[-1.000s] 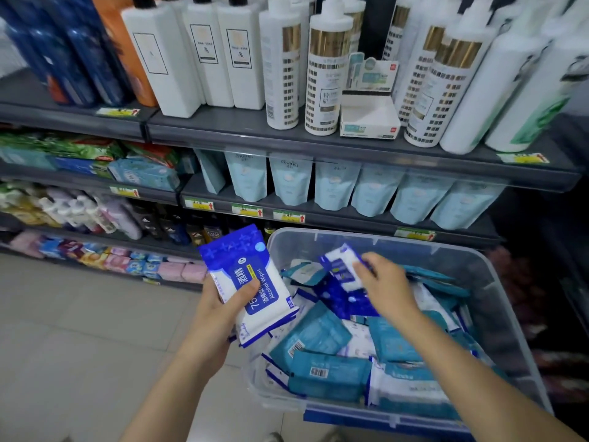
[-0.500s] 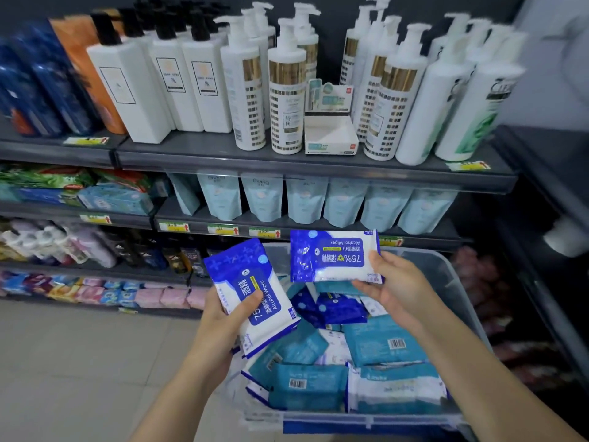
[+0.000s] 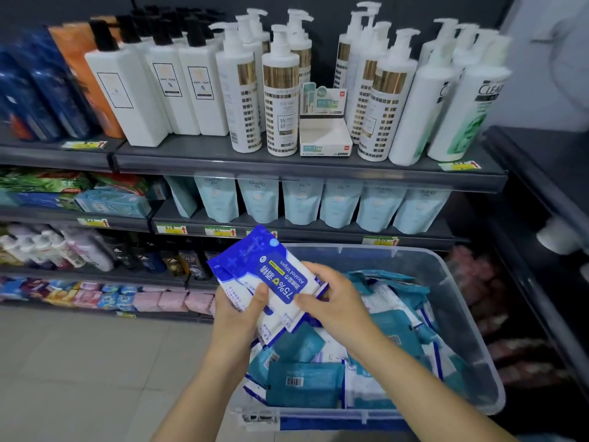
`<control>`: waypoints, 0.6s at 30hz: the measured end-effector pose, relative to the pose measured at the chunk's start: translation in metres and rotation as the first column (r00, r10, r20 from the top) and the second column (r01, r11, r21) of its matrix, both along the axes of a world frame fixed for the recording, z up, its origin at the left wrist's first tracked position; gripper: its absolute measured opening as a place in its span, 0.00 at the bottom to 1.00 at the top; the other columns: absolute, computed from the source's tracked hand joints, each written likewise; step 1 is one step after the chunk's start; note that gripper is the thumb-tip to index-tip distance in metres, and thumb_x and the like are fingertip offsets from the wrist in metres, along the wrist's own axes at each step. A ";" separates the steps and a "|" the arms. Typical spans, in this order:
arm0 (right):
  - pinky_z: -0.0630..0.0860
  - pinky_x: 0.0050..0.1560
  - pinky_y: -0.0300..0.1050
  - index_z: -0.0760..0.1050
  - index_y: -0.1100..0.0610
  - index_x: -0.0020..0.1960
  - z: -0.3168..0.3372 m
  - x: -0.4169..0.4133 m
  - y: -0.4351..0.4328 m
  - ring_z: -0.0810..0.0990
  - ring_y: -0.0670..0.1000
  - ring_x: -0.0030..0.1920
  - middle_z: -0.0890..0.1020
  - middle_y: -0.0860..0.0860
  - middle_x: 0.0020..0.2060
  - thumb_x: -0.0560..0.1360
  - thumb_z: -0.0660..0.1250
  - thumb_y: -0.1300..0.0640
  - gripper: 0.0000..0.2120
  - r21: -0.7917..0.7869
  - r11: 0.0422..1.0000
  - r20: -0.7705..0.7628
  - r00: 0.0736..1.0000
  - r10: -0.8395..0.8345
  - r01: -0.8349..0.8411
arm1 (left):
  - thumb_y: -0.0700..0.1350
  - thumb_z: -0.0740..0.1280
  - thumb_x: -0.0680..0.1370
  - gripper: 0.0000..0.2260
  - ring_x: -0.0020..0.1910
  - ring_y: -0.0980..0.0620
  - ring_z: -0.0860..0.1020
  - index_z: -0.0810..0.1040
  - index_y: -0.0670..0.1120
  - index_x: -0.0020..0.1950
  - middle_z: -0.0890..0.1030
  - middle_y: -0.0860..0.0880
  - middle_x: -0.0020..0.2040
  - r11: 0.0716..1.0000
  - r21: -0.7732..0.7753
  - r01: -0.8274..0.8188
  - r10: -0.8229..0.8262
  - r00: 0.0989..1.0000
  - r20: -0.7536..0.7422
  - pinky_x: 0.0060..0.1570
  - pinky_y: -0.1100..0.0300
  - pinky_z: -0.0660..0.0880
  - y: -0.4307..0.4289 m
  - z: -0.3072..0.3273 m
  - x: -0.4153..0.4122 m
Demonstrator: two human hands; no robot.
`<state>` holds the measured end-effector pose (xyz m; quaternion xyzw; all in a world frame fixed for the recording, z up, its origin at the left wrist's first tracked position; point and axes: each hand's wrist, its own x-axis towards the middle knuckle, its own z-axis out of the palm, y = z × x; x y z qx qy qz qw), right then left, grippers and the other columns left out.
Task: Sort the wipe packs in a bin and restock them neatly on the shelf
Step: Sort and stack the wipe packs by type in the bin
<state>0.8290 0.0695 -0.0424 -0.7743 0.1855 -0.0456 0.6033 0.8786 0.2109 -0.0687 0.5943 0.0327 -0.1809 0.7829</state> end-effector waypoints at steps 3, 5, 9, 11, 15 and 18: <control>0.76 0.55 0.45 0.75 0.39 0.54 -0.001 0.003 0.006 0.77 0.46 0.50 0.76 0.45 0.49 0.68 0.75 0.55 0.19 -0.116 0.992 0.004 0.999 0.044 -0.044 | 0.50 0.70 0.67 0.27 0.50 0.45 0.83 0.68 0.47 0.64 0.83 0.46 0.55 1.000 -0.010 -0.018 0.018 1.000 -0.022 0.40 0.52 0.80 0.003 0.002 0.004; 0.74 0.52 0.38 0.76 0.40 0.52 0.000 0.006 0.007 0.76 0.44 0.47 0.74 0.46 0.48 0.69 0.75 0.55 0.16 -0.113 0.989 0.002 0.996 0.094 -0.093 | 0.46 0.71 0.69 0.23 0.47 0.47 0.83 0.69 0.47 0.63 0.83 0.46 0.52 1.000 -0.010 -0.017 0.017 0.999 -0.034 0.38 0.54 0.80 0.008 0.002 0.006; 0.70 0.47 0.27 0.80 0.49 0.50 -0.016 0.014 -0.020 0.77 0.44 0.46 0.78 0.46 0.47 0.75 0.68 0.56 0.05 -0.132 0.989 -0.040 0.997 0.060 -0.064 | 0.41 0.69 0.74 0.18 0.48 0.45 0.83 0.70 0.46 0.63 0.84 0.45 0.53 0.998 -0.007 -0.056 0.056 0.996 -0.067 0.44 0.50 0.80 0.025 -0.002 0.014; 0.72 0.51 0.32 0.80 0.56 0.54 -0.037 0.011 -0.040 0.79 0.46 0.49 0.82 0.50 0.50 0.75 0.67 0.58 0.08 -0.222 0.973 -0.183 0.983 0.021 -0.062 | 0.42 0.69 0.74 0.18 0.49 0.45 0.83 0.71 0.46 0.64 0.83 0.45 0.54 0.996 -0.006 -0.088 0.087 0.993 -0.080 0.46 0.50 0.81 0.034 -0.003 0.019; 0.68 0.58 0.37 0.76 0.57 0.62 -0.078 -0.003 -0.055 0.76 0.50 0.59 0.78 0.52 0.59 0.73 0.70 0.58 0.18 -0.448 0.823 -0.481 0.870 0.107 -0.349 | 0.43 0.67 0.76 0.14 0.45 0.49 0.84 0.71 0.51 0.60 0.84 0.49 0.52 0.990 -0.001 -0.139 0.138 0.986 -0.096 0.42 0.51 0.81 0.051 -0.008 0.026; 0.63 0.64 0.38 0.69 0.54 0.69 -0.092 -0.007 -0.051 0.67 0.50 0.64 0.70 0.49 0.63 0.71 0.72 0.54 0.28 -0.547 0.613 -0.587 0.783 0.204 -0.570 | 0.44 0.67 0.77 0.18 0.46 0.49 0.84 0.69 0.49 0.66 0.83 0.48 0.54 0.987 0.007 -0.160 0.160 0.982 -0.104 0.36 0.55 0.81 0.058 -0.010 0.030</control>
